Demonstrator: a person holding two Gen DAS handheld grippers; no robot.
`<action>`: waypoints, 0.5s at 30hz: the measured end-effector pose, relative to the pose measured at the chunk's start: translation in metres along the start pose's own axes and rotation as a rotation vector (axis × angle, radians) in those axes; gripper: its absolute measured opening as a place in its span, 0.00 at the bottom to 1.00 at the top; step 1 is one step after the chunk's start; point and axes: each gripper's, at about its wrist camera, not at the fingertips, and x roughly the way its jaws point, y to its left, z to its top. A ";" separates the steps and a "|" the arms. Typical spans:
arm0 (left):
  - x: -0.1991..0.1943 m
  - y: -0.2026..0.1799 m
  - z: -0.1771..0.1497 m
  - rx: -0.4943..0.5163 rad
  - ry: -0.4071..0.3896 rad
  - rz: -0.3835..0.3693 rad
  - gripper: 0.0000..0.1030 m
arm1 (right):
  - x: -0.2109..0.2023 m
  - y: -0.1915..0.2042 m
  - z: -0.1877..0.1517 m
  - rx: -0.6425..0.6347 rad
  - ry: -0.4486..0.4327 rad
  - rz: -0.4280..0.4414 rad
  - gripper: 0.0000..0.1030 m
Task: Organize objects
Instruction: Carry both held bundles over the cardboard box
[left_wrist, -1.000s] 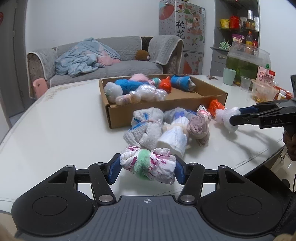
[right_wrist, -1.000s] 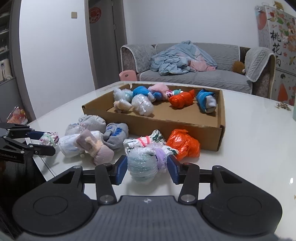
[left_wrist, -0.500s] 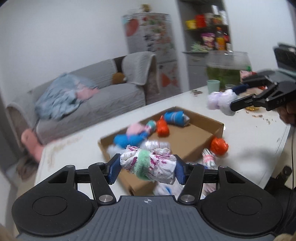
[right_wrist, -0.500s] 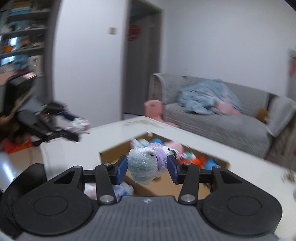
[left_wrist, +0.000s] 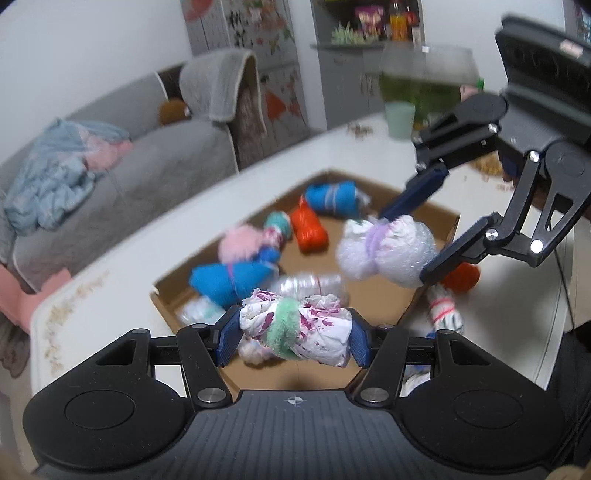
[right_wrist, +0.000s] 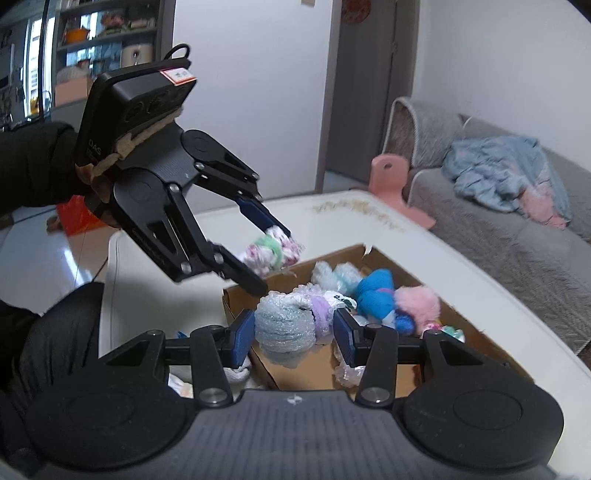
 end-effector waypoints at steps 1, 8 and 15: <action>0.006 0.001 -0.002 0.003 0.015 -0.006 0.62 | 0.006 -0.002 0.000 -0.001 0.009 0.007 0.42; 0.030 0.007 -0.010 0.013 0.060 -0.020 0.62 | 0.032 -0.015 -0.006 0.003 0.074 0.038 0.42; 0.045 0.007 -0.016 0.019 0.099 -0.036 0.62 | 0.048 -0.020 -0.011 0.002 0.130 0.064 0.42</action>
